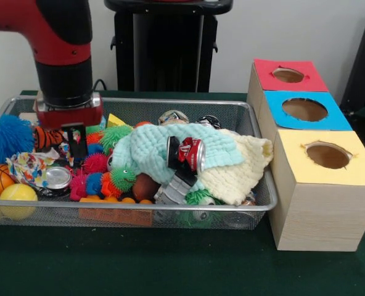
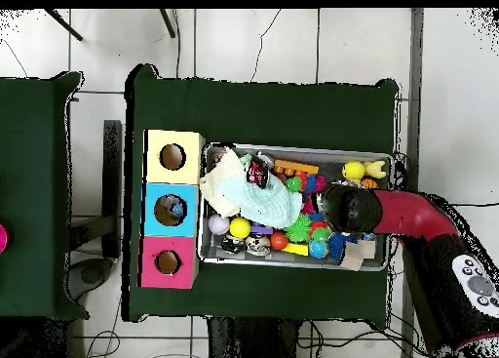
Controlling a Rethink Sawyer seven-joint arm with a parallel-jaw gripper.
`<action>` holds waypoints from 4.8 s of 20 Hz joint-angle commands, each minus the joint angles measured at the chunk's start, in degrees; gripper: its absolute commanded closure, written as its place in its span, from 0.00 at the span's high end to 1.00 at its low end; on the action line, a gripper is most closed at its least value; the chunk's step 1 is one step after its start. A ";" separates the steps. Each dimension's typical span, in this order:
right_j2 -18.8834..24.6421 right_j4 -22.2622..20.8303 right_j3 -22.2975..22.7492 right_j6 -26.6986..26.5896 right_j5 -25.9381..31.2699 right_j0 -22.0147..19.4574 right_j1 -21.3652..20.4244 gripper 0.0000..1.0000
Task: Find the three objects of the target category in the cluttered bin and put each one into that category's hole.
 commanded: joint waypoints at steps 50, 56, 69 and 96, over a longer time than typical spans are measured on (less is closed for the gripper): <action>-20.45 15.76 12.82 22.44 -19.35 20.08 5.60 0.00; -20.85 22.97 15.68 25.72 -18.56 24.80 3.83 0.00; -22.44 32.19 16.86 32.40 -20.75 32.03 4.28 0.00; -11.40 5.60 -4.53 -0.22 -3.74 -1.26 5.17 0.00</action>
